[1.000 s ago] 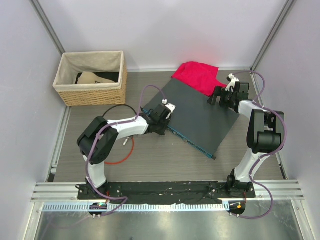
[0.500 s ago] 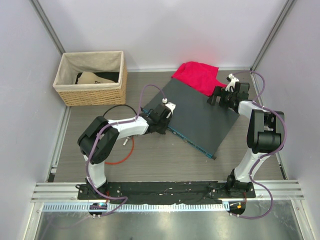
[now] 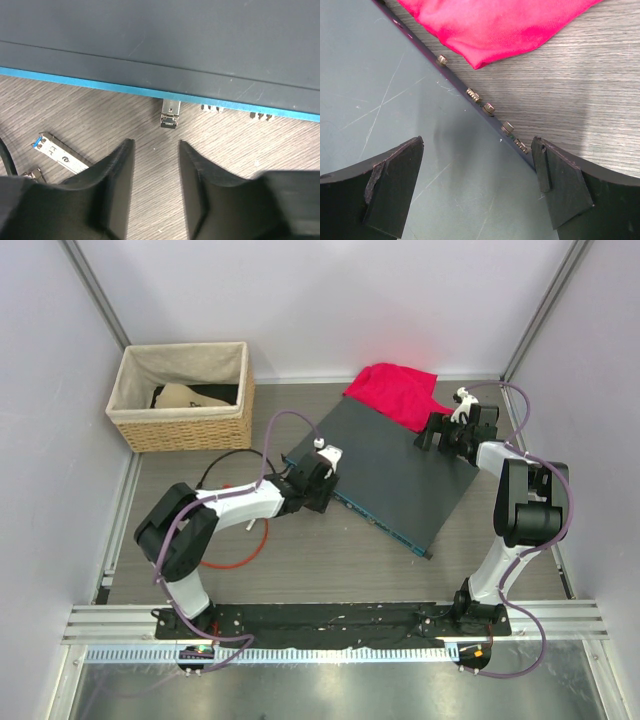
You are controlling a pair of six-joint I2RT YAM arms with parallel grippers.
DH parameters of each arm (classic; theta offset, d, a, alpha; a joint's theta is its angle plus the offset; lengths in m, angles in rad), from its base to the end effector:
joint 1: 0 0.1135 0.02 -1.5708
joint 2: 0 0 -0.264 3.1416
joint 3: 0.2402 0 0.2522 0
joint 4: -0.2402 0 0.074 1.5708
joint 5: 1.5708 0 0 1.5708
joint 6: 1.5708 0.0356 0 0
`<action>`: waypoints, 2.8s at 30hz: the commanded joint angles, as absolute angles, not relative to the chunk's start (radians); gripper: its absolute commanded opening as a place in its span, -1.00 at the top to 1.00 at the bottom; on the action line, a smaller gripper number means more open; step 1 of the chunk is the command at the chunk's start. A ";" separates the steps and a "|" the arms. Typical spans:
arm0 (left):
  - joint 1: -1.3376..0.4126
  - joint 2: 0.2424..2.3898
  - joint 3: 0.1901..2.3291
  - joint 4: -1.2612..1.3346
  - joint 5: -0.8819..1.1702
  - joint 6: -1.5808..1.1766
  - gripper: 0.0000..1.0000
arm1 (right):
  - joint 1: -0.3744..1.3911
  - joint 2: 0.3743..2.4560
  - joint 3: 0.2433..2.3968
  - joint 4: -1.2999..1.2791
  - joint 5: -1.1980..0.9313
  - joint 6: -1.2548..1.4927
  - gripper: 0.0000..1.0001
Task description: Insert the plug into the switch port
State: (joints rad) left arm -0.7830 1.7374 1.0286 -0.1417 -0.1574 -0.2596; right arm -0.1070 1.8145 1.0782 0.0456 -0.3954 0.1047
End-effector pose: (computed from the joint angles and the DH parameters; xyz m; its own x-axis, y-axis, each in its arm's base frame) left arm 0.2597 -0.2506 0.1779 -0.6749 0.3140 -0.6677 0.4658 0.8832 -0.0555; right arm 0.3871 -0.0278 0.1816 -0.6505 0.1669 -0.7409 -0.1294 0.9370 0.3246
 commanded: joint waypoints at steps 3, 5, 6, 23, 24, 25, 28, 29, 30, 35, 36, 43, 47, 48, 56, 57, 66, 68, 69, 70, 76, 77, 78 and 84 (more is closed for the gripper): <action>-0.776 1.721 1.025 -0.158 -0.164 -0.281 0.41 | -0.087 1.776 1.058 -0.005 -0.469 0.127 -0.97; -0.778 1.747 1.041 -0.163 -0.169 -0.282 0.50 | -0.087 1.781 1.057 0.023 -0.472 0.126 -0.97; -0.776 1.755 1.046 -0.163 -0.169 -0.285 0.55 | -0.087 1.782 1.058 0.025 -0.471 0.127 -0.97; -0.775 1.838 1.078 -0.012 -0.212 -0.354 0.69 | -0.087 1.795 1.065 0.026 -0.479 0.129 -0.97; -0.775 1.839 1.077 -0.005 -0.216 -0.360 0.69 | -0.087 1.795 1.063 0.026 -0.479 0.129 -0.97; -0.773 1.841 1.075 0.023 -0.215 -0.367 0.69 | -0.087 1.795 1.065 0.026 -0.480 0.130 -0.97; -0.769 1.848 1.075 0.072 -0.212 -0.388 0.70 | -0.087 1.796 1.065 0.025 -0.483 0.130 -0.97; -0.769 1.851 1.075 0.083 -0.213 -0.399 0.70 | -0.087 1.799 1.066 0.026 -0.483 0.130 -0.98; -0.769 1.853 1.077 0.106 -0.212 -0.402 0.70 | -0.087 1.799 1.066 0.025 -0.485 0.130 -0.97; -0.767 1.858 1.072 0.167 -0.222 -0.423 0.71 | -0.087 1.807 1.074 0.017 -0.499 0.127 -0.97; -0.765 1.859 1.074 0.182 -0.222 -0.428 0.71 | -0.087 1.810 1.075 0.011 -0.502 0.129 -0.97; -0.767 1.870 1.088 0.248 -0.227 -0.449 0.70 | -0.084 1.816 1.088 -0.020 -0.529 0.115 -0.97; -0.765 1.884 1.106 0.285 -0.230 -0.454 0.70 | -0.077 1.818 1.095 -0.041 -0.532 0.097 -0.97; -0.767 1.884 1.118 0.287 -0.227 -0.456 0.70 | -0.075 1.818 1.095 -0.044 -0.532 0.094 -0.97; -0.767 1.872 1.089 0.298 -0.236 -0.479 0.56 | -0.074 1.818 1.097 -0.052 -0.519 0.087 -0.97; -0.765 1.864 1.082 0.290 -0.241 -0.477 0.53 | -0.074 1.816 1.097 -0.052 -0.512 0.087 -0.98; -0.767 1.589 0.856 0.140 -0.322 -0.469 0.10 | -0.074 1.796 1.088 -0.051 -0.486 0.081 -0.97; -0.767 1.513 0.836 0.054 -0.359 -0.466 -0.03 | -0.074 1.792 1.083 -0.048 -0.482 0.081 -0.97; -0.767 1.487 0.833 0.023 -0.370 -0.466 -0.07 | -0.074 1.789 1.081 -0.046 -0.480 0.081 -0.97; -0.767 1.467 0.830 0.003 -0.383 -0.463 -0.17 | -0.074 1.783 1.078 -0.045 -0.480 0.081 -0.97; -0.752 1.365 0.836 -0.199 -0.411 -0.468 -0.53 | -0.072 1.737 1.043 -0.006 -0.456 0.095 -0.97; -0.750 1.367 0.836 -0.218 -0.410 -0.469 -0.54 | -0.072 1.730 1.042 -0.006 -0.450 0.095 -0.97; -0.743 1.371 0.838 -0.230 -0.410 -0.475 -0.54 | -0.074 1.729 1.039 -0.006 -0.431 0.098 -0.97; -0.701 1.382 0.906 -0.337 -0.362 -0.445 -0.61 | -0.074 1.629 0.985 0.052 -0.351 0.106 -0.97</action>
State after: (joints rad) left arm -0.7292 1.3846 0.8352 -0.2470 -0.3748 -0.4679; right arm -0.0948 1.7420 1.0294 0.0532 -0.3660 0.0647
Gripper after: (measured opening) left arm 0.792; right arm 0.988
